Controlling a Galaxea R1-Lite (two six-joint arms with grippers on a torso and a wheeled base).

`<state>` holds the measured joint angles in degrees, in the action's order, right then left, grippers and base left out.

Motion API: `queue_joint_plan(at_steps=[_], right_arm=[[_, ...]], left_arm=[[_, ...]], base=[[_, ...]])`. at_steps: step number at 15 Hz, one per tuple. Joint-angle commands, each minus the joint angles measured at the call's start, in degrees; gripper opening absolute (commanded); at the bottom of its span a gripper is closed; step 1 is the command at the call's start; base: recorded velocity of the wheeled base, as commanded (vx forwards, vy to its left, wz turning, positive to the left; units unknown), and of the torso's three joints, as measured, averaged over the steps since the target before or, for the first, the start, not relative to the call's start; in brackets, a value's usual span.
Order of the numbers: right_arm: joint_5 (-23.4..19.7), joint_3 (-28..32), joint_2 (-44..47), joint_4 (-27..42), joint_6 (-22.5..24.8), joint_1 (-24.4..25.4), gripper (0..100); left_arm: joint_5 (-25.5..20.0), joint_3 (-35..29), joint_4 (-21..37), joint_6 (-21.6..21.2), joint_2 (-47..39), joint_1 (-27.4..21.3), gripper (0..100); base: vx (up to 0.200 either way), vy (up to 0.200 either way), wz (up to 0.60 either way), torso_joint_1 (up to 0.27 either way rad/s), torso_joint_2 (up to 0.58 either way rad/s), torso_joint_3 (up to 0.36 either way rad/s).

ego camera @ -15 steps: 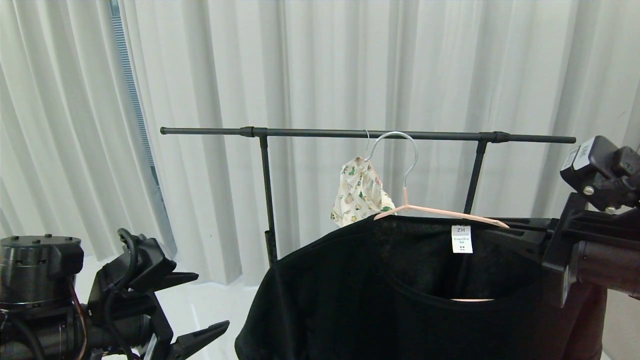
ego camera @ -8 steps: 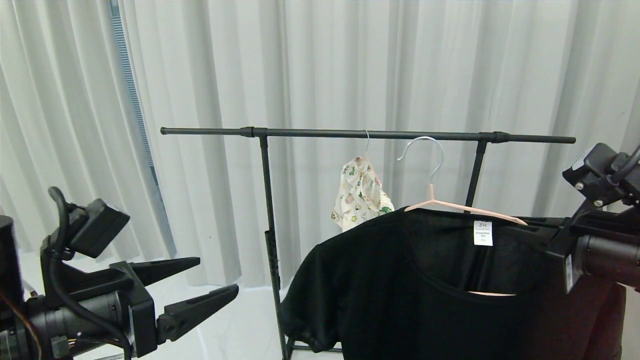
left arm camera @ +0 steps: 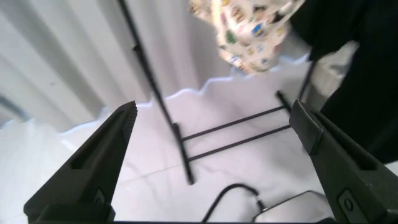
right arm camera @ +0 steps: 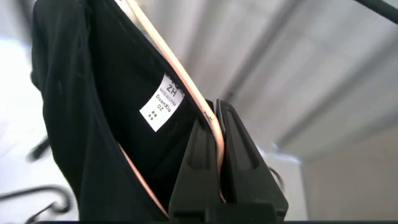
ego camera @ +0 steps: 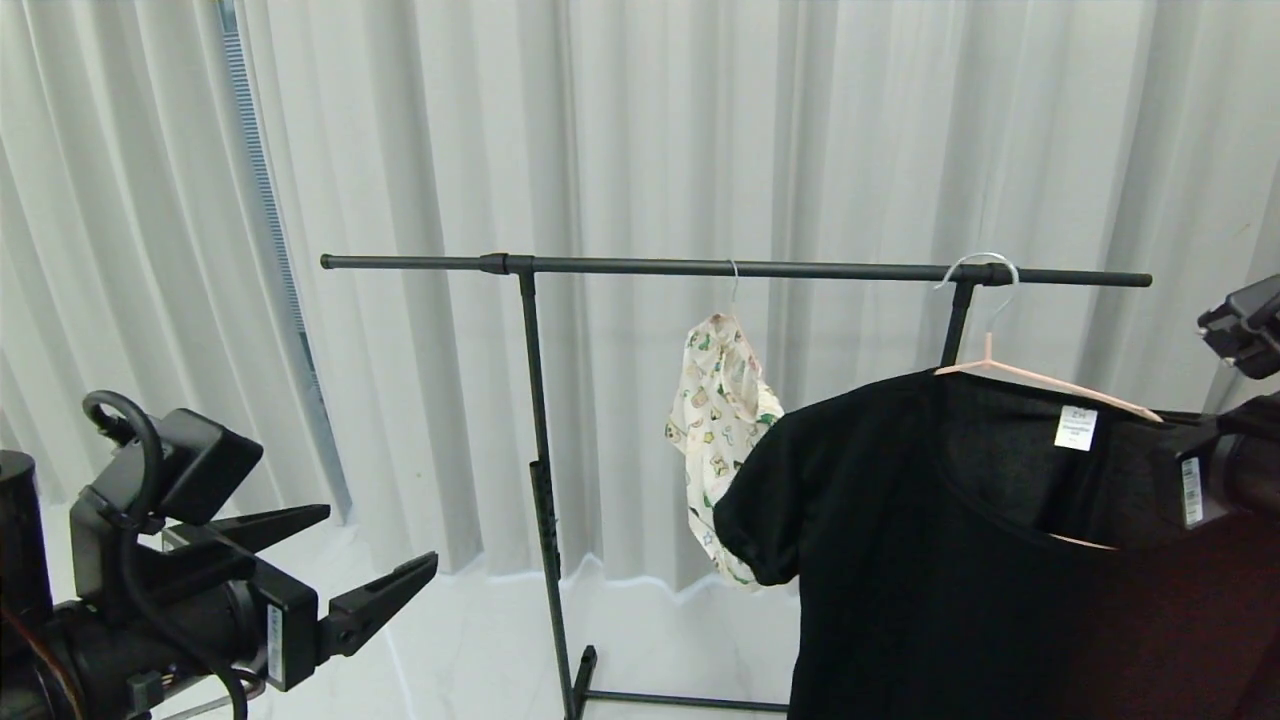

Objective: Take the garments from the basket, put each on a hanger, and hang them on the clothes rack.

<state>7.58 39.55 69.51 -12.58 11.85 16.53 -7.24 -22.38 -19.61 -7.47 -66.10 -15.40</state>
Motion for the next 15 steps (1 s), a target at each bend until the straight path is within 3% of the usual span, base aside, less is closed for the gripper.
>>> queue_joint_plan(at_steps=[1, 4, 7, 10, 15], right_arm=[[0.8, -0.4, -1.4, 0.3, 0.2, -6.2, 0], [1.1, -0.9, -1.3, 0.3, 0.2, -15.3, 0], [1.4, -0.9, -1.1, 0.2, 0.3, -19.2, 0], [2.7, -0.8, -0.5, -0.3, 0.2, -19.3, 0], [2.7, -0.9, -0.2, -1.4, 0.2, -19.2, 0]], left_arm=[[1.3, 1.2, -0.1, -0.8, -0.3, 0.0, 100], [3.9, 0.8, -0.1, -1.6, -1.1, 0.0, 100], [6.0, -0.3, -0.1, -1.6, -1.1, 0.0, 100], [6.0, -0.8, -0.1, -1.7, -1.1, -1.0, 100], [6.0, -1.9, -0.1, -1.7, -1.8, -2.9, 100]], base=[[0.000, 0.000, 0.00, 0.000, 0.00, 0.000], [0.000, 0.000, 0.00, 0.000, 0.00, 0.000], [0.000, 0.000, 0.00, 0.000, 0.00, 0.000], [0.000, 0.000, 0.00, 0.000, 0.00, 0.000], [0.200, 0.000, 0.00, -0.002, 0.00, 0.003]])
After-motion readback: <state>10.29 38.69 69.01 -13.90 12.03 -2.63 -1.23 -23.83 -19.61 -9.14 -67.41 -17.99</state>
